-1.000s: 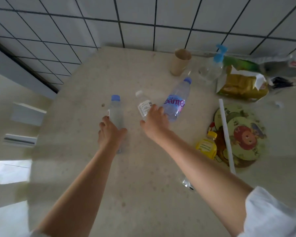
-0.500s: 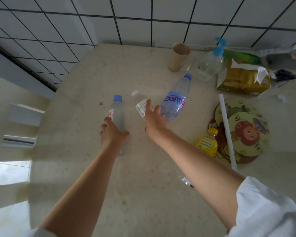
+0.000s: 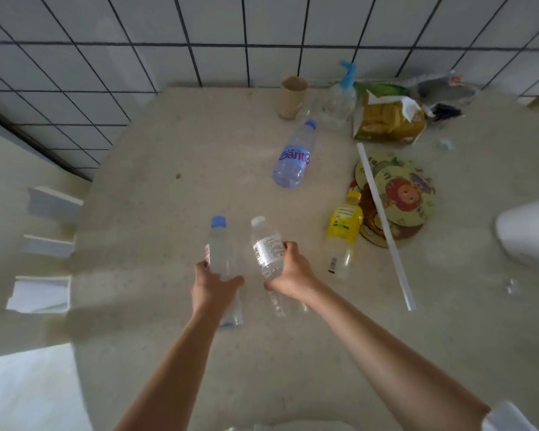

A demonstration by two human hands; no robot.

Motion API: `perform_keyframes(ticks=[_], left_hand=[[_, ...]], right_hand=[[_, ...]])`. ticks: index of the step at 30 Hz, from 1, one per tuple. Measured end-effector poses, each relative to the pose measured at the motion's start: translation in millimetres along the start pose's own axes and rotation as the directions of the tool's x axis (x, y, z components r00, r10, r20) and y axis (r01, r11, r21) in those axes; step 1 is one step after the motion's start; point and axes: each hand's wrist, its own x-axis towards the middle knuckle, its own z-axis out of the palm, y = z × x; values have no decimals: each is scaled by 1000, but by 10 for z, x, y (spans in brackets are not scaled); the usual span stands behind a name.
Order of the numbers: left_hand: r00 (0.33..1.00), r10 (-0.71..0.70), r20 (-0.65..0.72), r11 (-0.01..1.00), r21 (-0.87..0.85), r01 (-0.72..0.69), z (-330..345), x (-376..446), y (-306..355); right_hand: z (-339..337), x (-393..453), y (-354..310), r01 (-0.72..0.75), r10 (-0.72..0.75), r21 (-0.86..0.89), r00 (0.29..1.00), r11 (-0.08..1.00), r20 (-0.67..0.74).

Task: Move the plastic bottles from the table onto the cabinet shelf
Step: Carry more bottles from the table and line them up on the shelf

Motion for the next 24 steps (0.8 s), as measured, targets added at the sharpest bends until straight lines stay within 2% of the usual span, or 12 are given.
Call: perform_keyframes(ticks=[6, 10, 14, 19, 24], left_hand=[[988, 59, 140, 985, -168, -35, -212, -506, -486], [966, 170, 194, 975, -178, -136, -384, -848, -774], [929, 257, 267, 961, -171, -217, -530, -1160, -1038], [848, 334, 411, 942, -112, -316, -509, -1638, -1231], [690, 398, 605, 864, 7, -504, -187, -2260, -1348]], right_hand=[[345, -815, 437, -42, 73, 245, 990, 969, -122], [627, -1389, 692, -60, 147, 388, 969, 920, -197], [843, -2009, 970, -45, 211, 563, 950, 825, -232], [1015, -2847, 1375, 11, 316, 775, 910, 631, -270], [1149, -3499, 1858, 120, 403, 856, 843, 503, -356]])
